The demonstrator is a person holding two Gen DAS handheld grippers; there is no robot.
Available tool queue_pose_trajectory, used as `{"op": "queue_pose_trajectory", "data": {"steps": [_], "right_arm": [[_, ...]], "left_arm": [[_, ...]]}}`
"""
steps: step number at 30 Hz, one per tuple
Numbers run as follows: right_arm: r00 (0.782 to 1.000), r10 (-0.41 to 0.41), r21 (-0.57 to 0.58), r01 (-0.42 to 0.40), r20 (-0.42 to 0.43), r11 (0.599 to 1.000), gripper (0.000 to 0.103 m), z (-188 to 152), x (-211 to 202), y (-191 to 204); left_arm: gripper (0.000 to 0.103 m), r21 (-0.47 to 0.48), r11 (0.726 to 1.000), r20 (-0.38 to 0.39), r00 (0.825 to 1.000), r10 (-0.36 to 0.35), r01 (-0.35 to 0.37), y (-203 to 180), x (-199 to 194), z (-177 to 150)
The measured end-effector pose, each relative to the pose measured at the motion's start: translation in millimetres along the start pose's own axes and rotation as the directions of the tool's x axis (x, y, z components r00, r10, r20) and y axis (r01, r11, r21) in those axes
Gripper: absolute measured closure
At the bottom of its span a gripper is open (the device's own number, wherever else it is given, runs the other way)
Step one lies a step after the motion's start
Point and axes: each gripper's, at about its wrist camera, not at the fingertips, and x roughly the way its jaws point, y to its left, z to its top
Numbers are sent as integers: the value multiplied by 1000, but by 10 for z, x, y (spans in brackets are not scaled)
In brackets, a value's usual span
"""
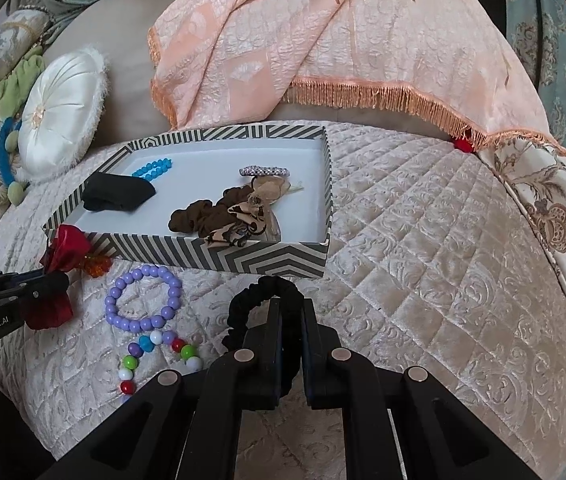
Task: Organize jewelry
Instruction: 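Grasp the red satin bow with the left tool while the right tool grasps the black scrunchie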
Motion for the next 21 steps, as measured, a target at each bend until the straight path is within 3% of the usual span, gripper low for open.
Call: {"op": "queue_pose_trajectory", "data": {"steps": [21], "right_arm": [[1000, -19, -29, 18, -21, 999, 96, -11, -1, 45]], "left_arm": [[90, -9, 1000, 9, 1000, -4, 4, 7, -11, 14]]}}
